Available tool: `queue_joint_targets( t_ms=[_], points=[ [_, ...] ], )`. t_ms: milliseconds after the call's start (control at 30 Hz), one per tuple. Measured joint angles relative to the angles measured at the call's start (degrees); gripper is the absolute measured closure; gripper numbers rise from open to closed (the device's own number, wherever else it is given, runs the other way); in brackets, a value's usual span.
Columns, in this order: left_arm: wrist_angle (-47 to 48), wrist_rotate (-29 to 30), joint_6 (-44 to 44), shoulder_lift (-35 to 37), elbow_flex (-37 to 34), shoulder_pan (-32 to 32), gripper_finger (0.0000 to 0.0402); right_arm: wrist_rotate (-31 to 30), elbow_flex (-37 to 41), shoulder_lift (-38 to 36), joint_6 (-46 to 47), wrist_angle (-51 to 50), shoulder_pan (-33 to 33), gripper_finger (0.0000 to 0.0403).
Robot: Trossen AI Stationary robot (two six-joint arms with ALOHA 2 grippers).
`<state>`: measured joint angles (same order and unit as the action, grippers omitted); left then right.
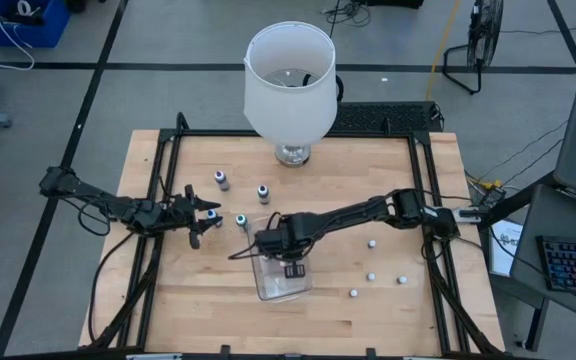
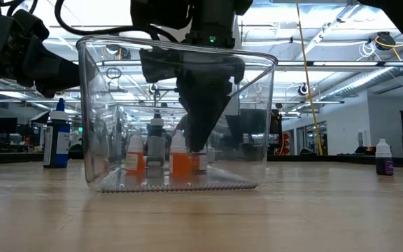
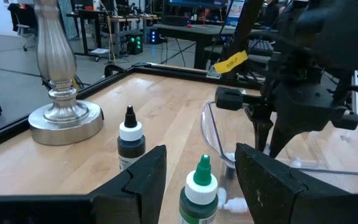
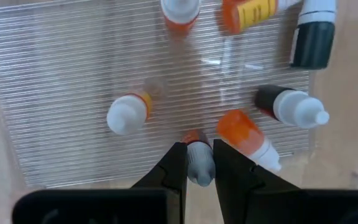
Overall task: Pick & Place food coloring
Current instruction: Put the orange food coloring bottle into the bin, then put the violet food coloring bottle into the bin
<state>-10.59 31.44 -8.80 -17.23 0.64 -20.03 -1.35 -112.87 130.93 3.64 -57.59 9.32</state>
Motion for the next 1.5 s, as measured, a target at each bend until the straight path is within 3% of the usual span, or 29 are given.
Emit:
queue_joint_targets(
  t_ms=[133, 467, 700, 933, 1233, 1500],
  points=[
    [0.0, 0.02, 0.0, 0.0, 0.0, 0.0, 0.021, 0.11, 0.17, -0.04, 0.06, 0.41, -0.04, 0.0353],
    [0.0, 0.0, 0.0, 0.0, 0.0, 0.02, 0.0211, 0.05, 0.34, -1.13, 0.15, 1.06, -0.01, 0.0293],
    [0.0, 0.02, 0.0, 0.0, 0.0, 0.02, 0.0211, 0.09, 0.34, -5.14, 2.77, -0.12, 0.13, 0.0286],
    [0.01, 0.0, 0.0, 0.0, 0.0, 0.01, 0.021, 0.21, 0.32, -14.01, 18.82, -11.78, 2.14, 0.0293],
    [0.01, 0.0, 0.0, 0.0, 0.0, 0.02, 0.0211, -1.31, 0.32, -21.44, 47.11, -23.75, 14.02, 0.0294],
    [0.0, 0.0, 0.0, 0.0, 0.0, 0.02, 0.0211, -9.1, 2.3, -22.39, 56.59, -32.68, 20.2, 0.0288]
  ],
)
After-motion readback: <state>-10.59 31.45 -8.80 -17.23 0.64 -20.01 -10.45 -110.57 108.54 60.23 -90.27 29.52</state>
